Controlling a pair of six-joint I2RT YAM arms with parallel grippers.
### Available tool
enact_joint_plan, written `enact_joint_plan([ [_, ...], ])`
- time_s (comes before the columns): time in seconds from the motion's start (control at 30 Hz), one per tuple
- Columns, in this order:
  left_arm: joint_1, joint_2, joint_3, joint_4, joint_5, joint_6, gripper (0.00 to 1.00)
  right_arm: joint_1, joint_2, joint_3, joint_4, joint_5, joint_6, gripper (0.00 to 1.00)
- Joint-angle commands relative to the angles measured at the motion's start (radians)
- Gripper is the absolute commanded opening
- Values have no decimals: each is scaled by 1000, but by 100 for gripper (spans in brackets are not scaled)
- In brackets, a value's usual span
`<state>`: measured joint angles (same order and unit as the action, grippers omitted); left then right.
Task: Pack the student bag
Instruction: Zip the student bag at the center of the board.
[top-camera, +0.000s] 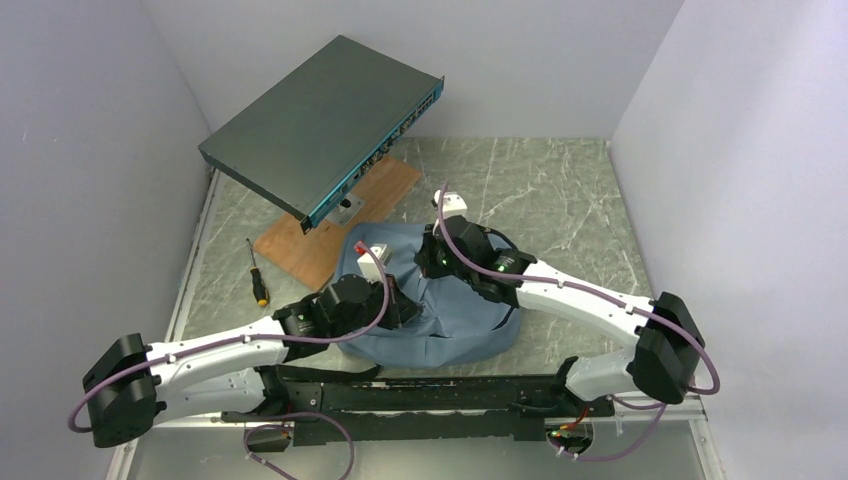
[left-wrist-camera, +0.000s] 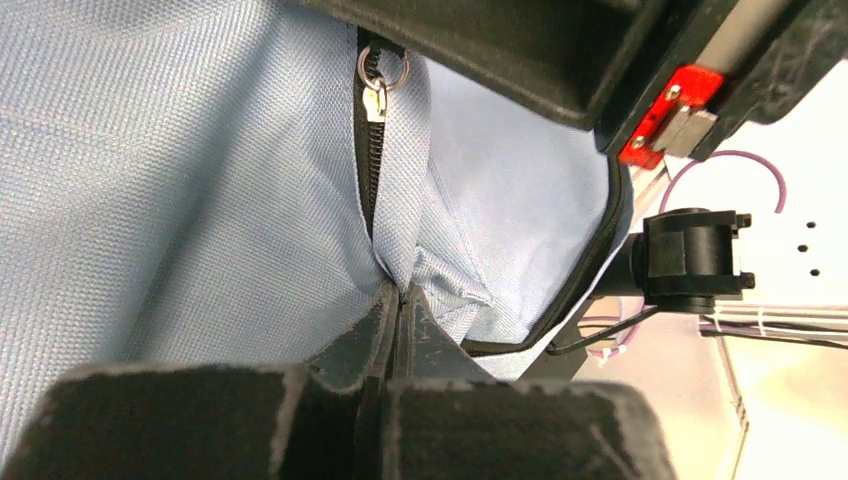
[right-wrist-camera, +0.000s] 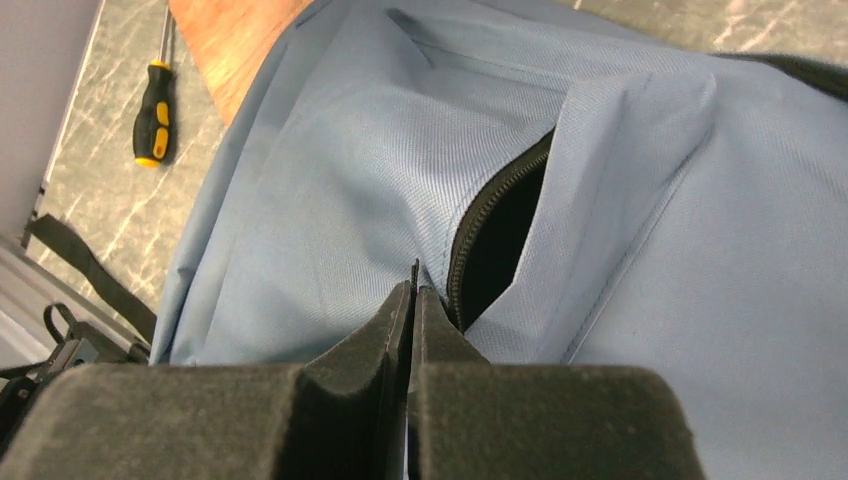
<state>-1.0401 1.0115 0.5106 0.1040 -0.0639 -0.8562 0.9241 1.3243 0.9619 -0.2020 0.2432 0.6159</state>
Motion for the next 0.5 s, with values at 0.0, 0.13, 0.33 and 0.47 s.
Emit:
enact_joint_plan([
  [0.0, -69, -20, -20, -264, 26, 51, 0, -60, 7, 148, 254, 59, -164, 0],
  [0.13, -122, -39, -17, -340, -32, 72, 0, -56, 9, 109, 324, 9, -266, 0],
  [0.33, -175, -54, -28, -406, -76, 67, 0, -134, 90, 133, 346, 33, -371, 0],
  [0.47, -197, -61, -37, -462, -91, 43, 0, -196, 130, 186, 328, -21, -393, 0],
])
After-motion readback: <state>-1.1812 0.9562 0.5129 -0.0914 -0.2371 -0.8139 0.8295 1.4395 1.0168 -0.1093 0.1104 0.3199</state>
